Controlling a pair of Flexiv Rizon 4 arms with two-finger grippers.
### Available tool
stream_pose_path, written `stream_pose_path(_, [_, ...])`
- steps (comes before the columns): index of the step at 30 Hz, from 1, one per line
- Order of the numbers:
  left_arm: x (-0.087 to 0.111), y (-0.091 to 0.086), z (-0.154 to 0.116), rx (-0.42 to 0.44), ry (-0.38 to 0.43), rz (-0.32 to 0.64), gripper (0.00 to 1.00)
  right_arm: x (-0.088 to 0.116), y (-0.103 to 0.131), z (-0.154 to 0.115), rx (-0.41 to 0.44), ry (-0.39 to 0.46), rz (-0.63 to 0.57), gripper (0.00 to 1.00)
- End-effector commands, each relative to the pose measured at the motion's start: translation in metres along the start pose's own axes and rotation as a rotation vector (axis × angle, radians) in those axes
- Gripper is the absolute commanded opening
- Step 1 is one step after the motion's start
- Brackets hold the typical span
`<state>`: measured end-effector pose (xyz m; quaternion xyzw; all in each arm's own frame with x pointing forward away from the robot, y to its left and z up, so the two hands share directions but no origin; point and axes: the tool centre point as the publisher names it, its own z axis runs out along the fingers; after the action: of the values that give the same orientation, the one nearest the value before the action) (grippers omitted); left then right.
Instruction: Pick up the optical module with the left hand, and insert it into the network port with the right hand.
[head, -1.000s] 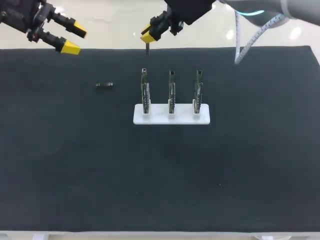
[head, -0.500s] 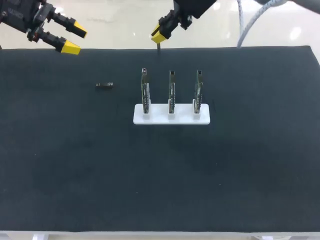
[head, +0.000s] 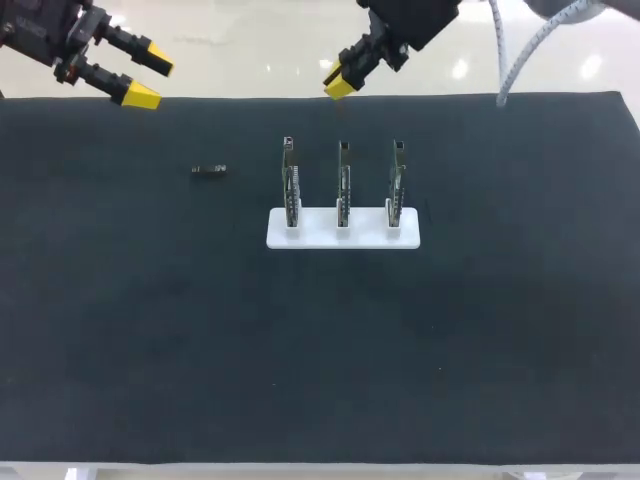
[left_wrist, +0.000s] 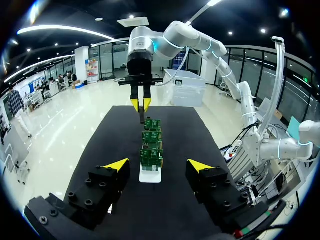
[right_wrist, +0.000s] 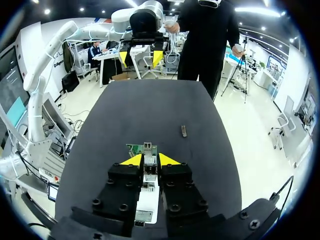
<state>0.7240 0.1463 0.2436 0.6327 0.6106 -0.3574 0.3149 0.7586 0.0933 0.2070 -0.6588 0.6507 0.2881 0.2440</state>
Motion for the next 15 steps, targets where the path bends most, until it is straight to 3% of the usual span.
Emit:
stream_pose_path(1, [0.0, 0.001, 0.0, 0.003, 0.004, -0.001, 1.0, 0.007, 0.013, 0.001, 0.038, -0.011, -0.004, 0.0])
stream_pose_path(15, [0.0, 0.001, 0.0, 0.003, 0.004, -0.001, 1.0, 0.018, 0.017, 0.009, 0.05, -0.006, -0.003, 0.0])
